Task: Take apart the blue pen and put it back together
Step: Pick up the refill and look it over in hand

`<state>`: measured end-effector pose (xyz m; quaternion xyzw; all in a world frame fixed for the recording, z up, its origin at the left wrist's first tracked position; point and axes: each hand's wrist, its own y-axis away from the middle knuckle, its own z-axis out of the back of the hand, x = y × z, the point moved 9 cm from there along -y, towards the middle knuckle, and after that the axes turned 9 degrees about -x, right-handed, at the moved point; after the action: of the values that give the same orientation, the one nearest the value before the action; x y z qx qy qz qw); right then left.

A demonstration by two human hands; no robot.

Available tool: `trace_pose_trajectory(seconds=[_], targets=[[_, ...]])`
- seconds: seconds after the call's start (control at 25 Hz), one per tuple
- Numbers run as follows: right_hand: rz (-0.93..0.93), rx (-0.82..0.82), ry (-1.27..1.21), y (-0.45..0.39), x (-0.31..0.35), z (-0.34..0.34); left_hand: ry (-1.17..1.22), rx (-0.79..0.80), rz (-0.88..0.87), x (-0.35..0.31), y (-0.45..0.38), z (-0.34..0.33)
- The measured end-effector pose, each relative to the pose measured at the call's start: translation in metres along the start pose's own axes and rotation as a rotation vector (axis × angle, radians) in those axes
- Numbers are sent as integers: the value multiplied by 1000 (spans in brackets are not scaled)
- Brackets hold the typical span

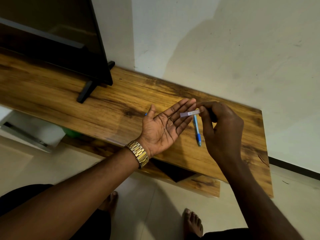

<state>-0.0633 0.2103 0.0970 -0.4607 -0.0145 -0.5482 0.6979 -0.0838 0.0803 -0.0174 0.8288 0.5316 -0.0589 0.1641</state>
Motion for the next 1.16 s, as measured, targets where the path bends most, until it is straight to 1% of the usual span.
trace_pose_trajectory(seconds=[0.12,0.24,0.32,0.4,0.44,0.56,0.6,0.68,0.88,1.08,1.12,1.16], targets=[[-98,-42,-52,-1,-10,6,20,-5,-5,-3,0,-3],[-294,-104,-181,2,-25,12,51,9,-23,-14,1,-7],[-464,-132,-270,11,-41,11,67,-14,-83,-29,0,-6],[-568,-111,-257,23,-53,3,83,-65,-163,-47,-1,0],[-558,-85,-190,27,-54,-2,90,-88,-195,-55,-1,3],[-369,66,31,38,-42,-36,81,-129,-256,-69,1,8],[-320,127,56,43,-38,-50,68,-141,-264,-70,2,9],[-296,222,84,51,-38,-74,46,-162,-269,-71,3,10],[-285,259,134,59,-44,-93,29,-182,-267,-73,5,13],[-246,369,146,59,-40,-100,32,-170,-249,-71,4,12],[-221,344,142,53,-37,-95,21,-171,-240,-69,4,12],[-184,285,124,44,-31,-86,3,-174,-230,-67,3,13]])
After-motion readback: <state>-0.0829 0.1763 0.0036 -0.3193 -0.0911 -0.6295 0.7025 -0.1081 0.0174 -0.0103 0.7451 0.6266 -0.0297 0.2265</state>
